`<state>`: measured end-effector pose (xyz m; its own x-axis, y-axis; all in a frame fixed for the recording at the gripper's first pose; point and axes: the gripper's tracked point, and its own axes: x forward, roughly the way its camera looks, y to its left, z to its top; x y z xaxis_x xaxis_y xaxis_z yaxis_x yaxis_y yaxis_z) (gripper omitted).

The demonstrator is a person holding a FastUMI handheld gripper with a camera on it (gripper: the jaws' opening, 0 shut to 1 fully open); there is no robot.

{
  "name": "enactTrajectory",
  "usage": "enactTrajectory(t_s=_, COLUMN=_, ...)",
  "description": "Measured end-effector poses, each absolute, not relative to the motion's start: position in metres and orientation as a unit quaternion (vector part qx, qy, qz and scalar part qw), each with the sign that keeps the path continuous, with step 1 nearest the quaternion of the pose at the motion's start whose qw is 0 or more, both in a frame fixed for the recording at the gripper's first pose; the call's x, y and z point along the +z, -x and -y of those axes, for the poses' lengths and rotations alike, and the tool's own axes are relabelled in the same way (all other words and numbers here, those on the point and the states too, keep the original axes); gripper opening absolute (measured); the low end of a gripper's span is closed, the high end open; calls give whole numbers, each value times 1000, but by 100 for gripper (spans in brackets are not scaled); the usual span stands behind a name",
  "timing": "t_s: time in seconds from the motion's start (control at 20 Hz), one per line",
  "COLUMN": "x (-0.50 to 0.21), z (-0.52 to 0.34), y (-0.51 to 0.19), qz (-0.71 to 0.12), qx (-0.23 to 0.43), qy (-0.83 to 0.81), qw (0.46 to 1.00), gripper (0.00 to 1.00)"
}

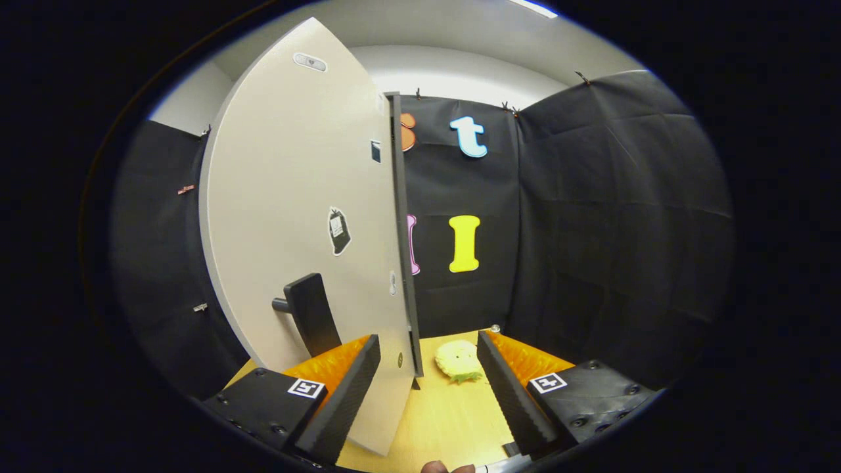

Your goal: Open the shoe cabinet door, grab the shoes and put them into the shoe cabinet, then close the shoe cabinet door.

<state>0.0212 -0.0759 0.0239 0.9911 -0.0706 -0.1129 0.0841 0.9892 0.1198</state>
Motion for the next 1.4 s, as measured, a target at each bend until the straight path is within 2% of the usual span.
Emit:
enactTrajectory(t_s=0.3, x=29, z=9, y=-39, qz=-49, qx=-17, qy=-63, qw=997, gripper=97)
enactTrajectory(t_s=0.65, x=33, z=-62, y=-66, qz=-51, qx=45, qy=-60, qw=996, gripper=98)
enactTrajectory(t_s=1.4, x=42, z=-73, y=-81, qz=-36, qx=33, qy=-49, qw=998, gripper=96)
